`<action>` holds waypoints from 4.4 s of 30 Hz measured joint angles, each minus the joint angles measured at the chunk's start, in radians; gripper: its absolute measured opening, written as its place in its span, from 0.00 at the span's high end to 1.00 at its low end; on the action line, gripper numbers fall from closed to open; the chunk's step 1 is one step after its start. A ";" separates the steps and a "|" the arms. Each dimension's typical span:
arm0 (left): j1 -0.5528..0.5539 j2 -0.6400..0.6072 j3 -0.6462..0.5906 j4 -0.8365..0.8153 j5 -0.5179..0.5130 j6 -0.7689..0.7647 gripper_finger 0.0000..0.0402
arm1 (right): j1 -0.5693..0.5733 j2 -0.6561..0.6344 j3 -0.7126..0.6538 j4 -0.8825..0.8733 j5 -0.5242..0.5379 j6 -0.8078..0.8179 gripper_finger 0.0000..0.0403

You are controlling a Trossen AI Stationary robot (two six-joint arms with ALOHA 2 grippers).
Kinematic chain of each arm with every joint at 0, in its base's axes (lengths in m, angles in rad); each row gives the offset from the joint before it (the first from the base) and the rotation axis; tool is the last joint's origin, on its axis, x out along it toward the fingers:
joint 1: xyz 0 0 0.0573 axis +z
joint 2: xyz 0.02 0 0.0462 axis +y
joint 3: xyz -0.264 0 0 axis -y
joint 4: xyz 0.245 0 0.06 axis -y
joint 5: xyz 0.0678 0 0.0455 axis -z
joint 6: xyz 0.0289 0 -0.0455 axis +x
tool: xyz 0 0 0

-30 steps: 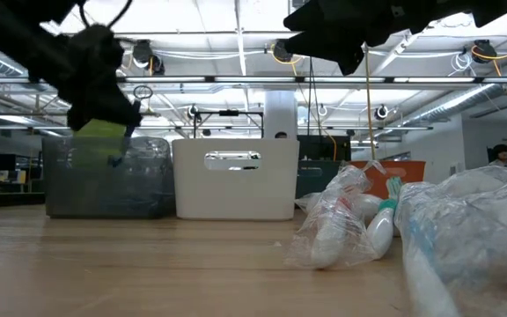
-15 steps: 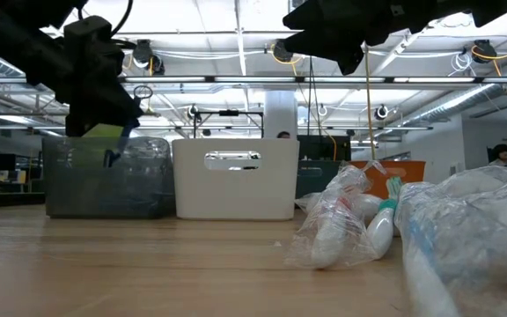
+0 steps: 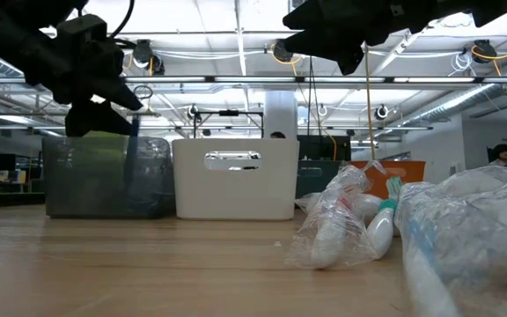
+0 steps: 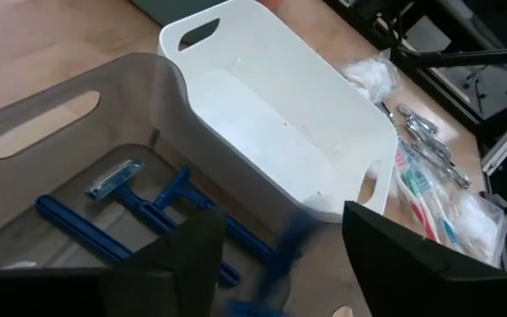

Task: Pick & Place Travel size toiletries
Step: Put the blue razor into the black bin

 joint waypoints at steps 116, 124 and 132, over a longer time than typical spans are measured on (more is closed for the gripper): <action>0.004 0.000 0.000 0.296 -0.003 0.584 0.39 | 0.196 0.373 0.628 -1.535 -0.280 1.176 0.99; 0.005 0.000 0.000 0.270 -0.003 0.583 0.39 | 0.191 0.449 0.627 -1.532 -0.281 1.151 0.95; 0.005 0.000 0.000 0.243 -0.003 0.578 0.39 | 0.174 0.412 0.627 -1.534 -0.204 1.140 0.74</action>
